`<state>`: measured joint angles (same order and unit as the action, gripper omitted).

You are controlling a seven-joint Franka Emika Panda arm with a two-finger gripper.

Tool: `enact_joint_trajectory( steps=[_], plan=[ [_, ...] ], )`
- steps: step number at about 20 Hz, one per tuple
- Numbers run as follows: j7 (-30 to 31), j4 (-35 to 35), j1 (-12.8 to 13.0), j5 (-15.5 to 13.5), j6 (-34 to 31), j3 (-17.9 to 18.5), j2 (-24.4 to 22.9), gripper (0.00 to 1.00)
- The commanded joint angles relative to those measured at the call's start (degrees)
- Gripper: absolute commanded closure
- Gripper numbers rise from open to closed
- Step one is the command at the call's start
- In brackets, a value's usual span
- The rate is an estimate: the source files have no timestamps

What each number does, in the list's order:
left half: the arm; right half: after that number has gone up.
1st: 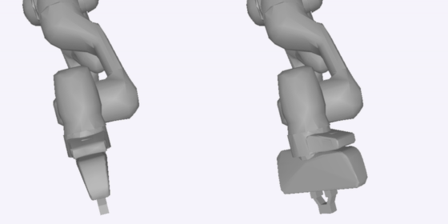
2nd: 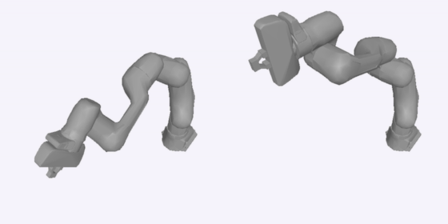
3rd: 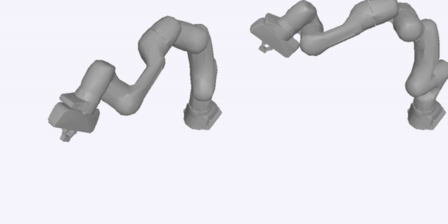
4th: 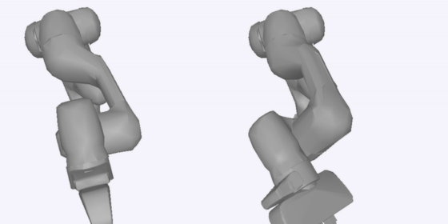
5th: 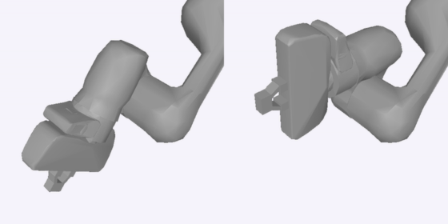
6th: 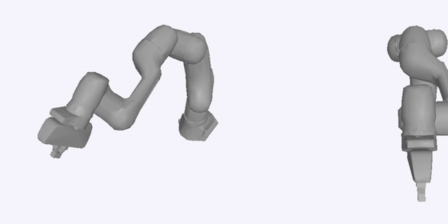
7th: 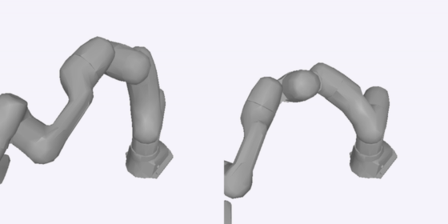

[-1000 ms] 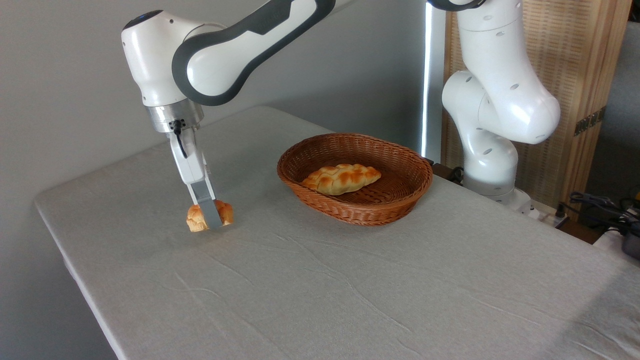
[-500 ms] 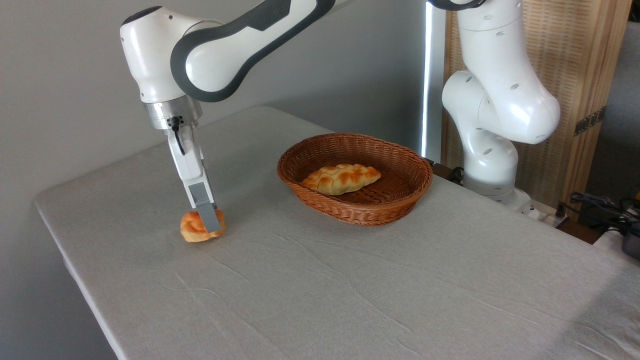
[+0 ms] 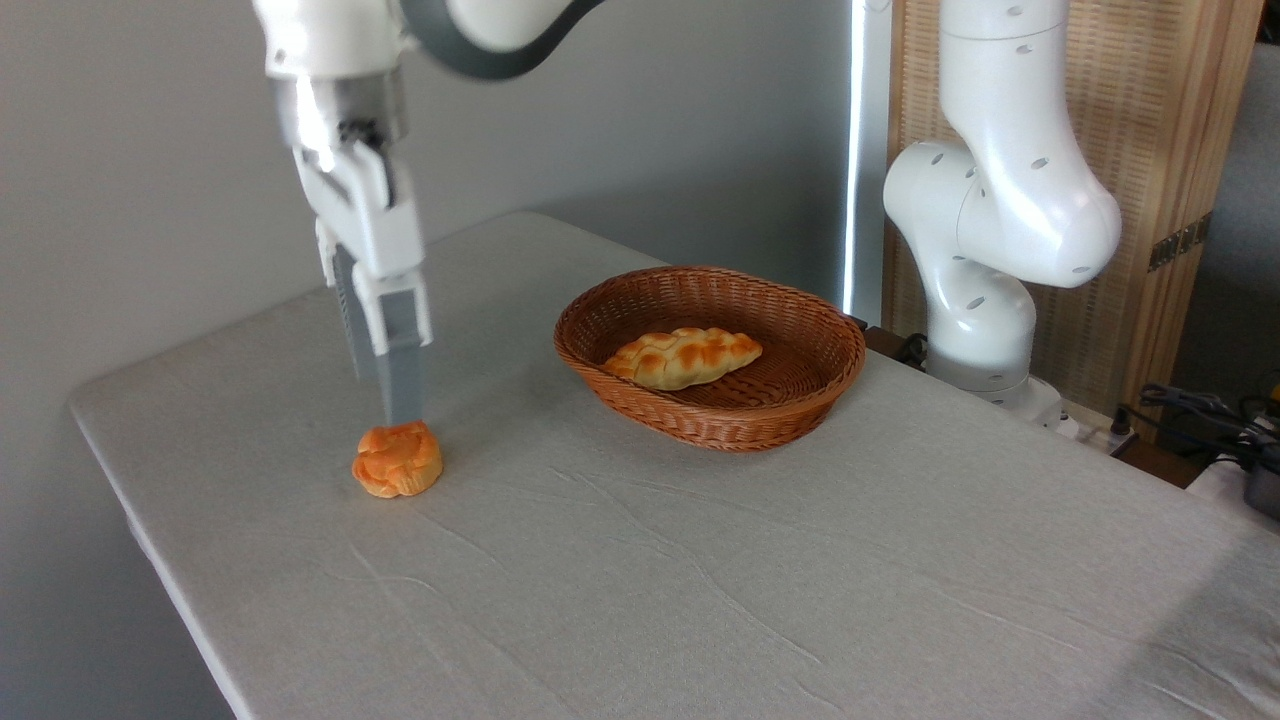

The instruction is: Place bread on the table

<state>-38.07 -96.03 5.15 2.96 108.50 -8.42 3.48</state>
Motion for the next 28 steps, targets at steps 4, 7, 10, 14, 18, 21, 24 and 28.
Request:
enact_joint_trajectory(
  steps=[4, 7, 10, 14, 18, 21, 24, 28],
  plan=[
    [-0.3, 2.7, 0.4, -6.0, -12.4, 8.9, -4.7, 0.00],
    [-0.2, 3.4, 0.4, -6.8, -16.0, 9.1, -4.5, 0.00],
    [-0.2, 3.4, 0.4, -6.9, -16.7, 9.0, -4.5, 0.00],
    [-0.2, 3.4, 0.2, -8.8, -17.9, 8.9, -4.7, 0.00],
    [-0.3, 3.4, 0.0, -9.0, -17.9, 8.7, -4.8, 0.00],
    [-0.4, 3.4, 0.0, -8.9, -18.9, 8.6, -4.8, 0.00],
    [-0.4, 3.4, -0.1, -8.7, -19.1, 8.7, -4.8, 0.00],
    [-0.9, 3.4, -0.8, -8.2, -19.0, 8.8, -4.7, 0.00]
  ],
)
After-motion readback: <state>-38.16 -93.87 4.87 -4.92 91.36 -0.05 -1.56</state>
